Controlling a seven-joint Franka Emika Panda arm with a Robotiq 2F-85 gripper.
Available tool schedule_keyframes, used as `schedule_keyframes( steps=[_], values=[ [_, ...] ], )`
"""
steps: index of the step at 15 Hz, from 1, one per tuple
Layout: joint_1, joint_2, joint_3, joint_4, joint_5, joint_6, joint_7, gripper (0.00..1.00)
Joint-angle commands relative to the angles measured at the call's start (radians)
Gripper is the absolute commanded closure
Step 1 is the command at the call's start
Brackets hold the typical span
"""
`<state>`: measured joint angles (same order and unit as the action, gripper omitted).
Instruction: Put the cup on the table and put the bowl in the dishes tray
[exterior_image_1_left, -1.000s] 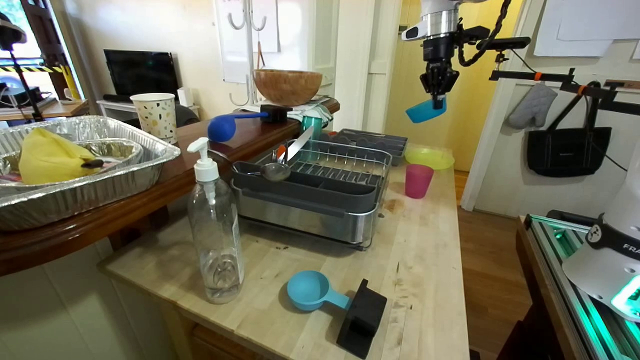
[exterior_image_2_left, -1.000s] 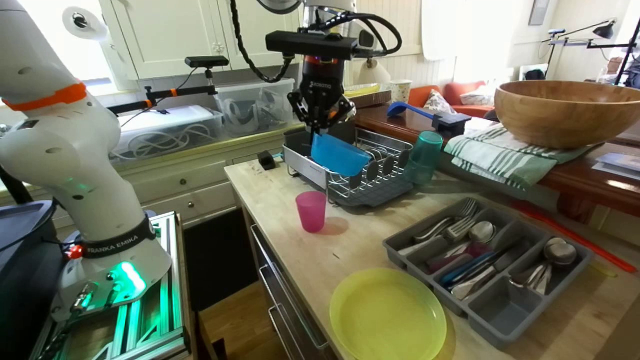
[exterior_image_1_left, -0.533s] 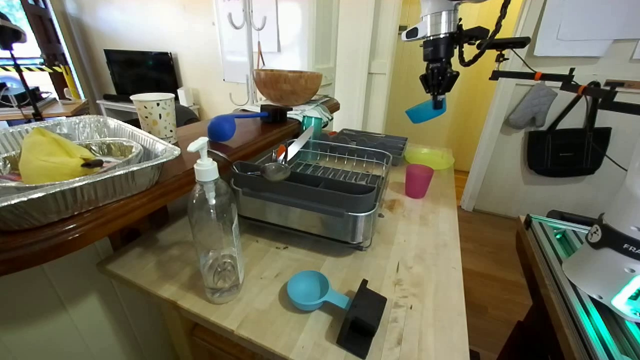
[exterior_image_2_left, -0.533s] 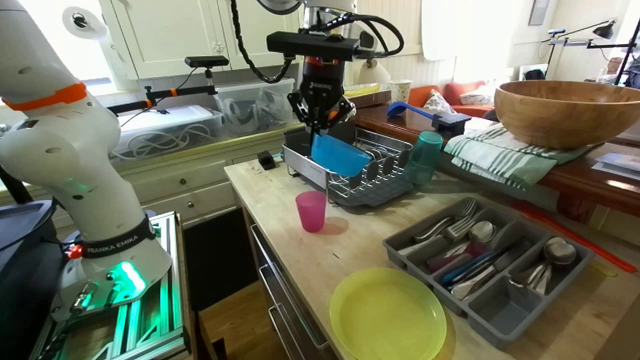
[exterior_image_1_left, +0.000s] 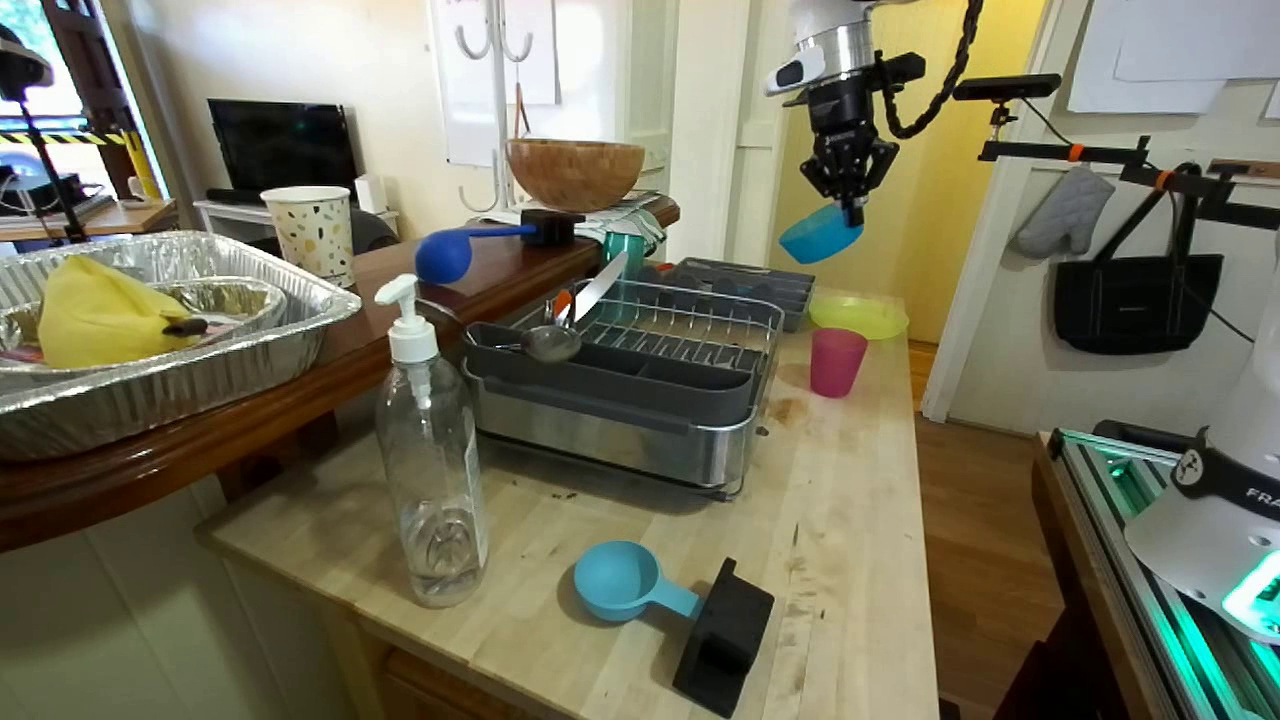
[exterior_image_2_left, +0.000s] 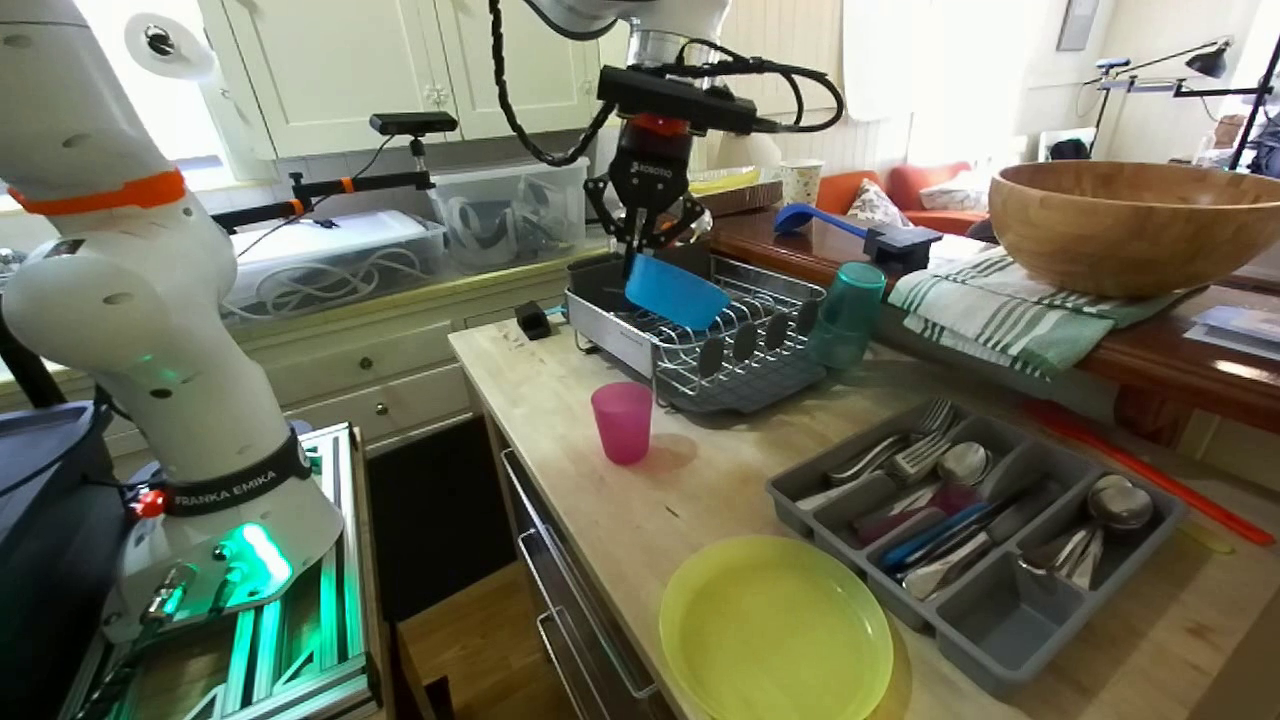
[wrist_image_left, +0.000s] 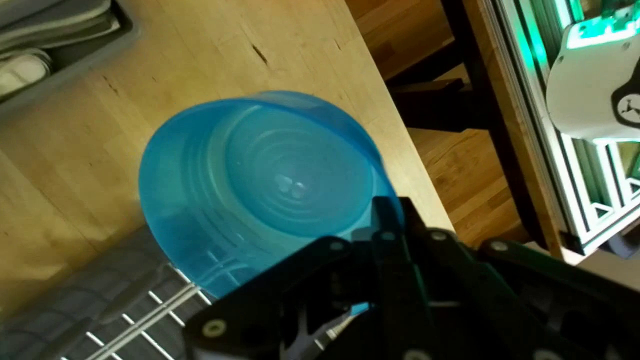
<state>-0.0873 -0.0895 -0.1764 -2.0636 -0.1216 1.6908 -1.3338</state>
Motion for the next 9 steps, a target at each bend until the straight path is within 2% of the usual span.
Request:
schedule_keyframes(
  steps=[1,6,9],
  values=[
    [0.009,0.093,0.03,0.125,0.013,-0.129,-0.149,0.99],
    [0.011,0.183,0.078,0.252,0.005,-0.237,-0.283,0.99],
    [0.009,0.23,0.103,0.289,0.006,-0.243,-0.345,0.99]
  ],
)
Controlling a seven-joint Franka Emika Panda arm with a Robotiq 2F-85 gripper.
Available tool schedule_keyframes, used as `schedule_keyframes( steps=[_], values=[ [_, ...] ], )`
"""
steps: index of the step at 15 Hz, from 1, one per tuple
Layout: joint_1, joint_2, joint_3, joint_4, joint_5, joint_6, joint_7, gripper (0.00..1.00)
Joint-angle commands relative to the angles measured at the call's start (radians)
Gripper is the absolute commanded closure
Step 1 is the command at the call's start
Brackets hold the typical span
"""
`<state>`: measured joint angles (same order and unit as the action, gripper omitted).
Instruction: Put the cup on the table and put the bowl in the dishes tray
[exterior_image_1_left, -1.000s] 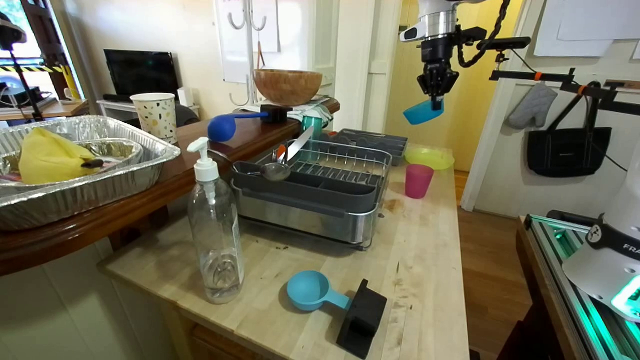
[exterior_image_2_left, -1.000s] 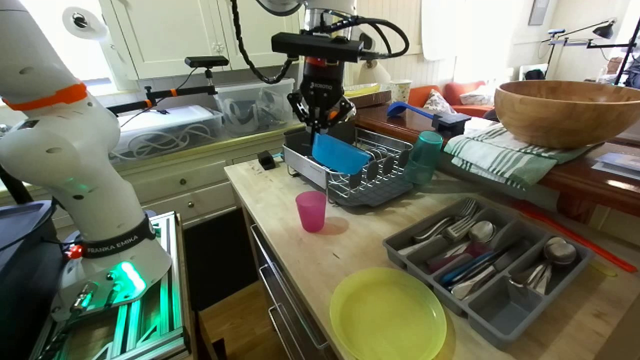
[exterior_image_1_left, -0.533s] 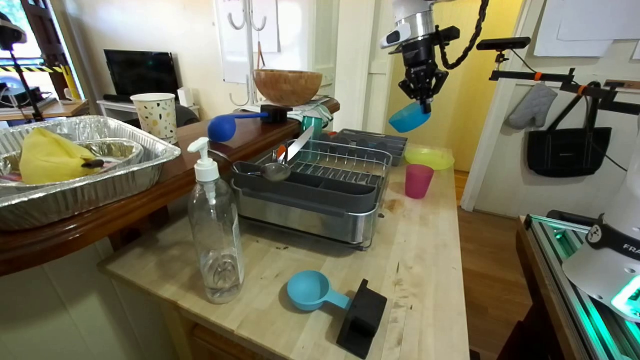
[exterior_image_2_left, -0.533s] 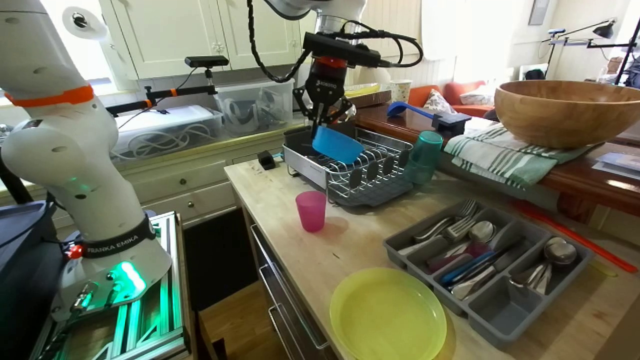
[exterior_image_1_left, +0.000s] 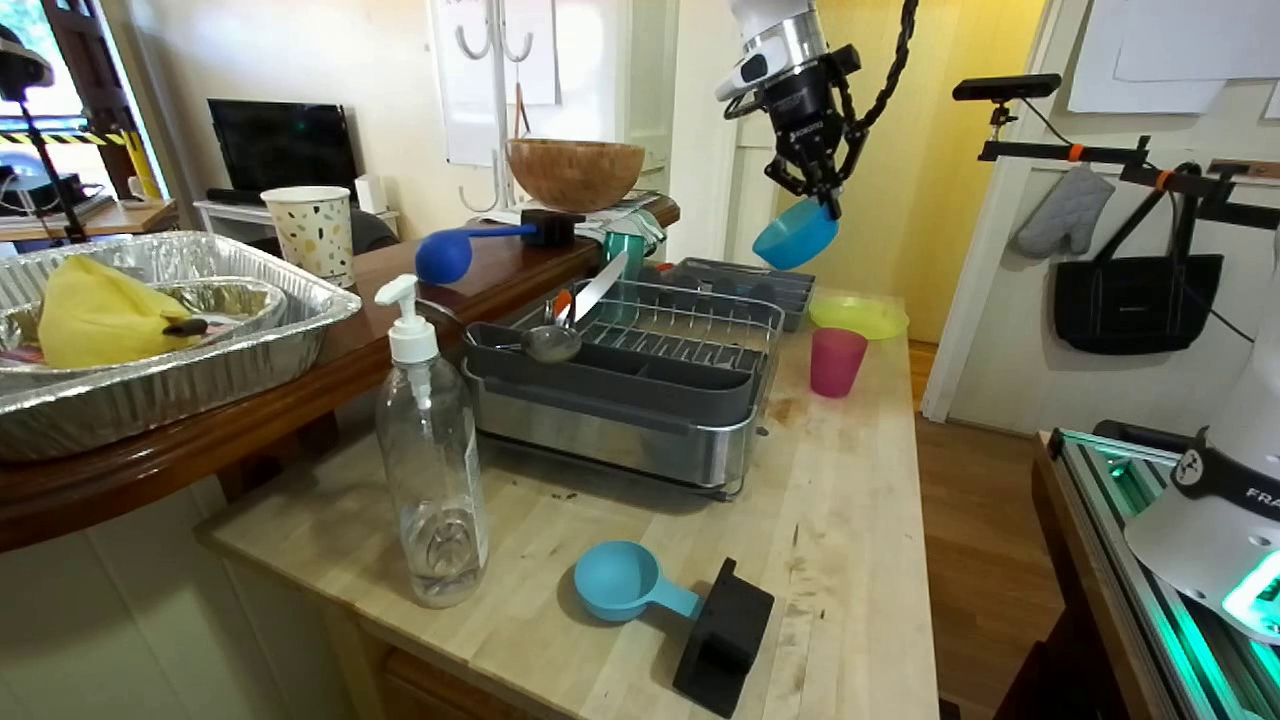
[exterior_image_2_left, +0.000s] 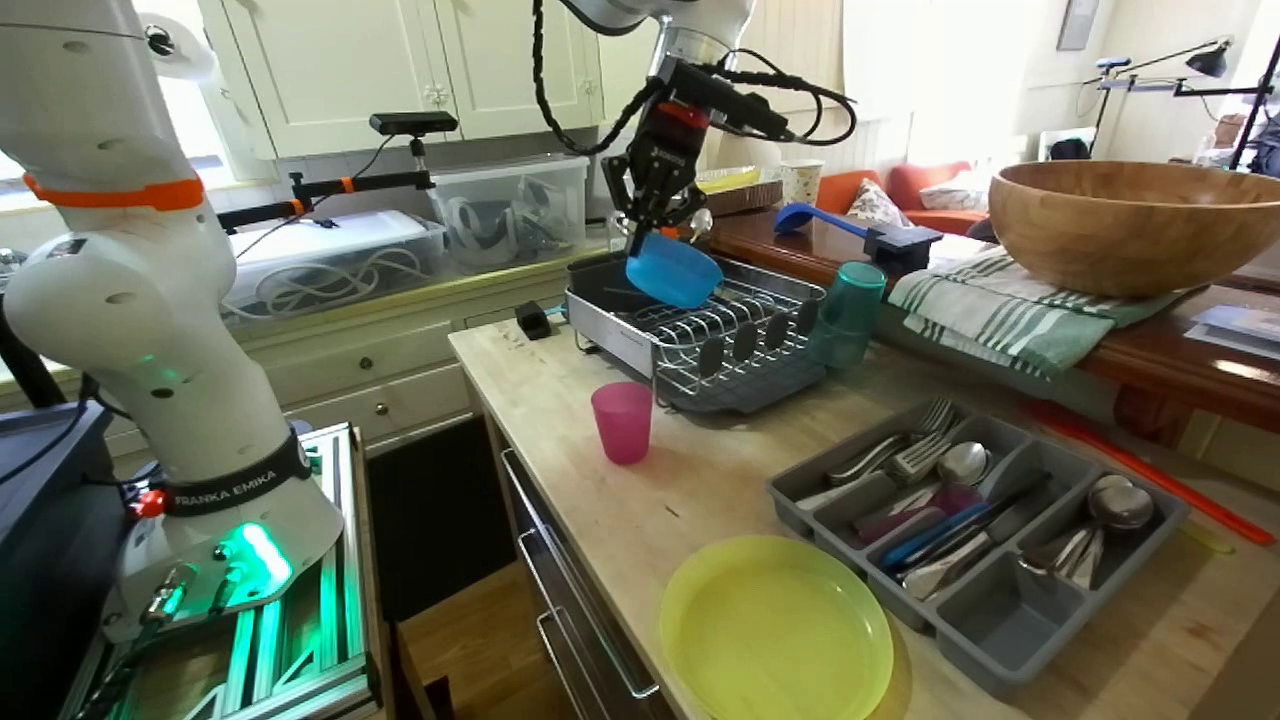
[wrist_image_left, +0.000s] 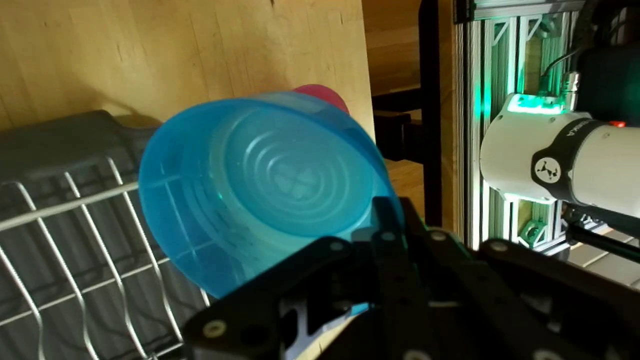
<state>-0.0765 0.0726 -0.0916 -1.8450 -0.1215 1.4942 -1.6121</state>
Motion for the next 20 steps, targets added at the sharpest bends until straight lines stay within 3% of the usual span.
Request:
schedule_keyframes(
  steps=[1,8,20],
  values=[
    [-0.004,0.085,0.025,0.08,0.01,-0.046,-0.087,0.99],
    [-0.016,0.21,0.055,0.18,0.044,-0.051,-0.153,0.99],
    [-0.016,0.357,0.088,0.29,0.059,-0.103,-0.135,0.99]
  ],
)
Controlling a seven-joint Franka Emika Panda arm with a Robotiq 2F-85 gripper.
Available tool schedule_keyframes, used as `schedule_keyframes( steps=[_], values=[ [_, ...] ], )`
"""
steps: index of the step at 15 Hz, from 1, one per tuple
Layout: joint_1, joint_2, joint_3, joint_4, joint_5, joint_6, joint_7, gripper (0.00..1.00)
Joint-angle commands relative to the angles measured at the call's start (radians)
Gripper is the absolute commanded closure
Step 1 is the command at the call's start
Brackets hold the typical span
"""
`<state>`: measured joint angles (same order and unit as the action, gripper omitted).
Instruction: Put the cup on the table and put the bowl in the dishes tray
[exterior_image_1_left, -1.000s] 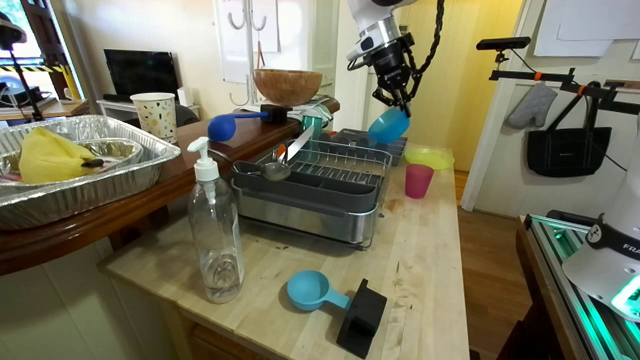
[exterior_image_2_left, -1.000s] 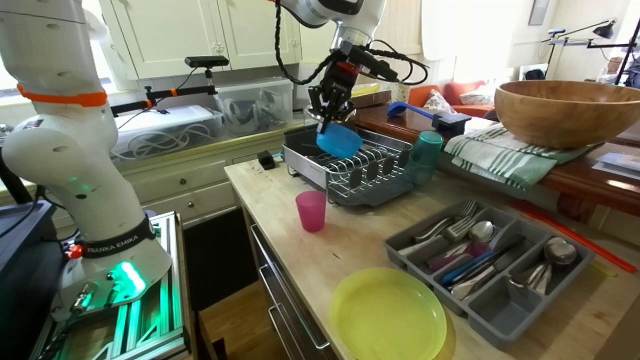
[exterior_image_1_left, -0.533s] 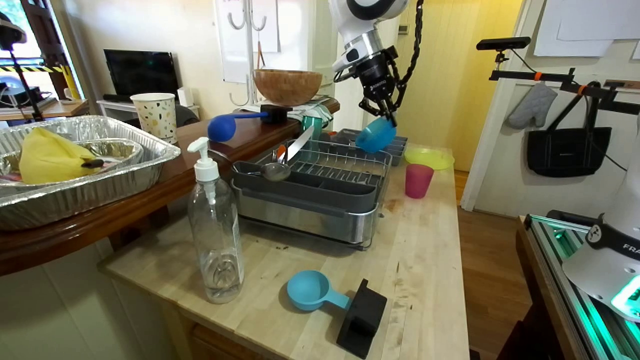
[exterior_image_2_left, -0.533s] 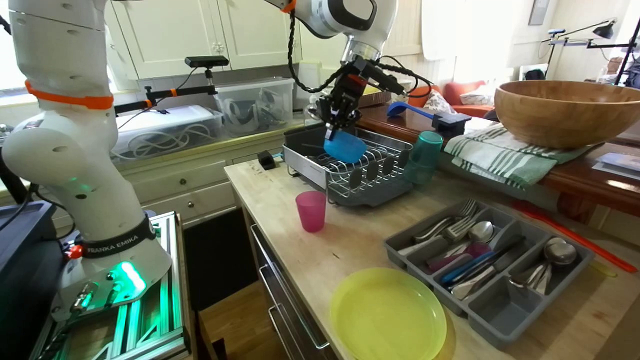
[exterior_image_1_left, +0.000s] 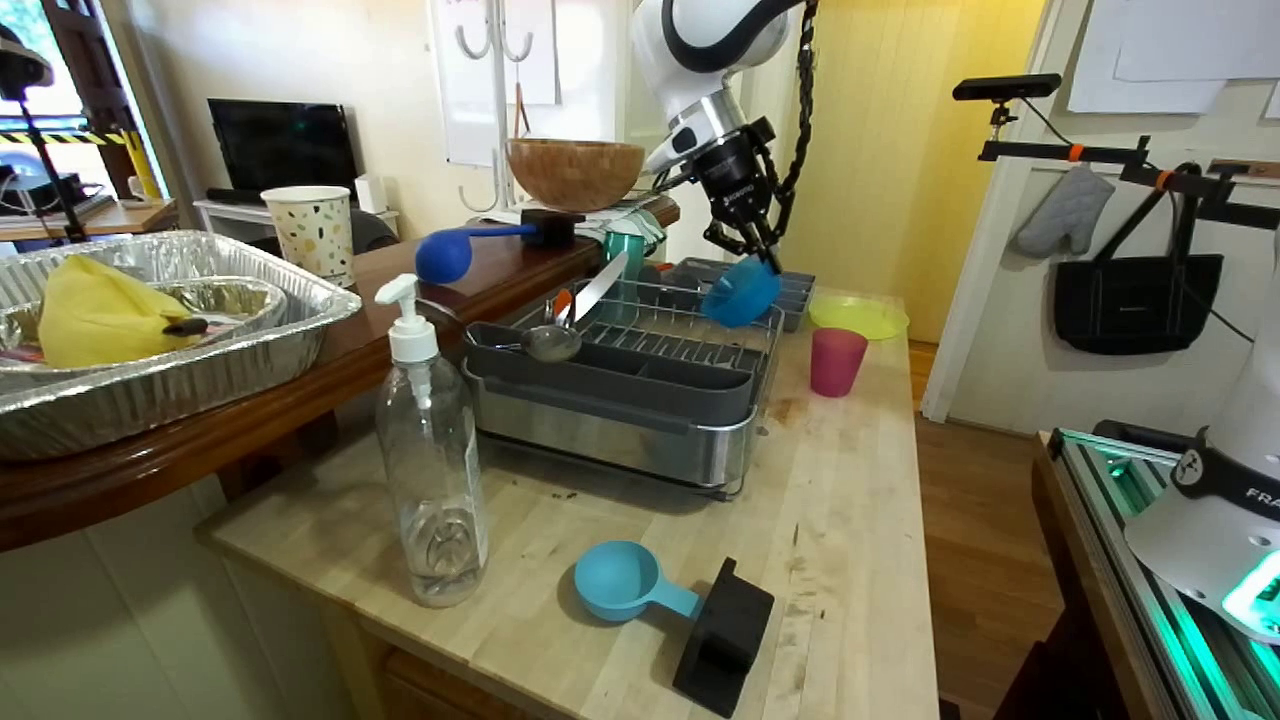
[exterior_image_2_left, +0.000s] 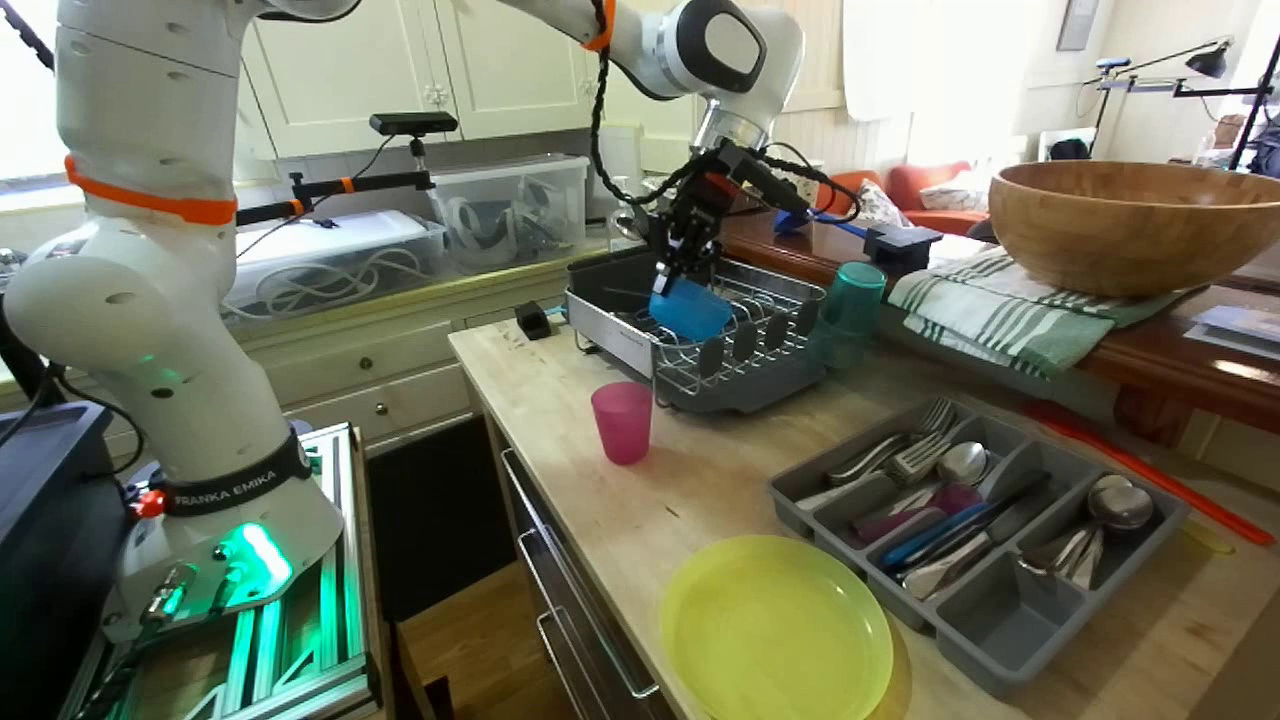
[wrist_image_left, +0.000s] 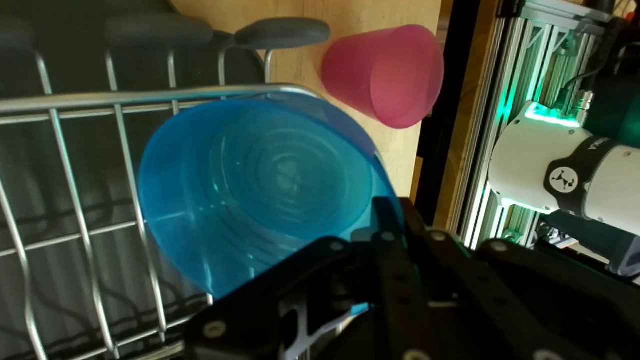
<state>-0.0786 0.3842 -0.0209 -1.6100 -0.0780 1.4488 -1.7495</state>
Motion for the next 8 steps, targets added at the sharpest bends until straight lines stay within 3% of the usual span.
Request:
schedule_keyframes(
  steps=[1,8],
  values=[
    [-0.015,0.055,0.019,0.061,0.018,-0.07,0.005,0.99],
    [-0.029,0.112,0.02,0.099,0.063,-0.129,0.058,0.99]
  ],
)
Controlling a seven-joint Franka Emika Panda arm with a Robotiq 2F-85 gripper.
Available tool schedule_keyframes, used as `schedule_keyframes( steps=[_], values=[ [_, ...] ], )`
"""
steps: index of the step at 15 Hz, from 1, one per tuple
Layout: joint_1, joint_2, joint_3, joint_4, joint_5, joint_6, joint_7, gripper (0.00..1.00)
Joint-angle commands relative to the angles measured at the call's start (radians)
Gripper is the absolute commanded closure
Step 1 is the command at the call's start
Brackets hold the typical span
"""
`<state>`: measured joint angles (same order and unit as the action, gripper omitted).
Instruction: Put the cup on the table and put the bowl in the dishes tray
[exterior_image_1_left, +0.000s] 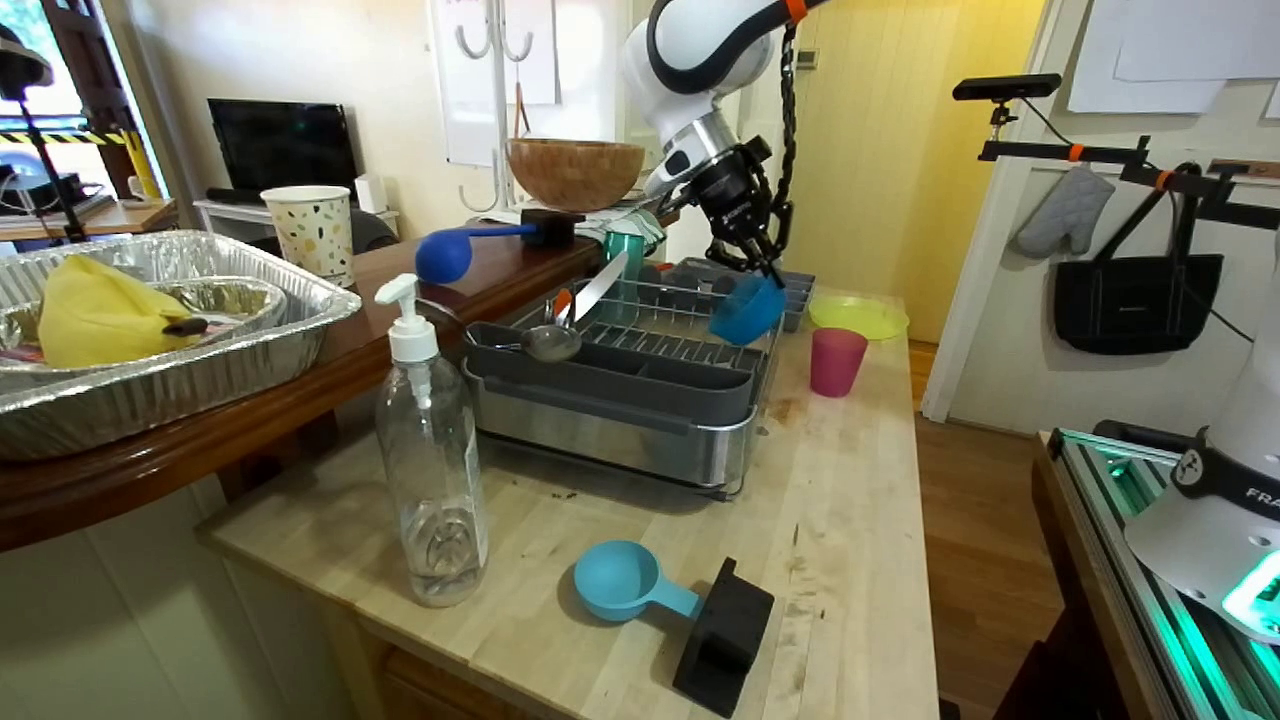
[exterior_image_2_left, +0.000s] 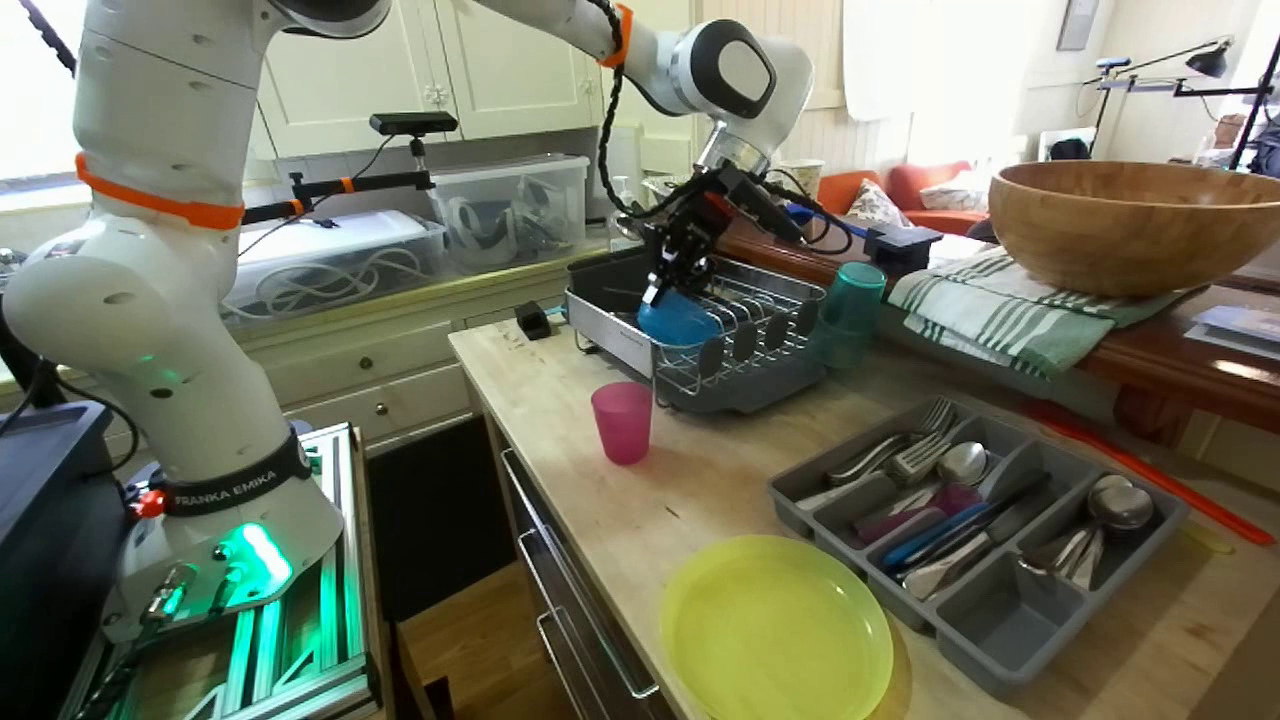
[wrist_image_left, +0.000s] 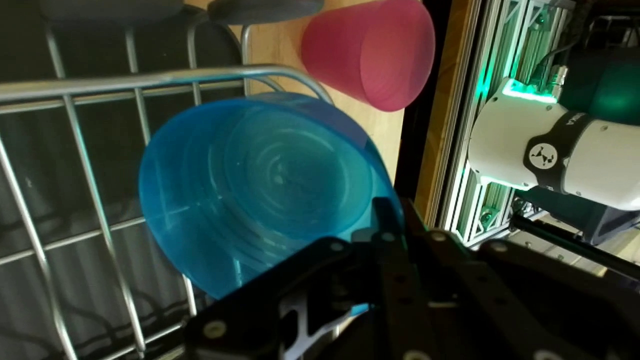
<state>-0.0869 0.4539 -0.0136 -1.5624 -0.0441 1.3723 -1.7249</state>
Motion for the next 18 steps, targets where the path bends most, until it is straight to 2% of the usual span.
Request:
schedule_keyframes(
  steps=[1,18],
  values=[
    [-0.024,0.048,0.013,0.054,0.037,-0.054,0.038,0.99],
    [-0.037,0.132,0.022,0.11,0.052,-0.057,0.114,0.99]
  ],
)
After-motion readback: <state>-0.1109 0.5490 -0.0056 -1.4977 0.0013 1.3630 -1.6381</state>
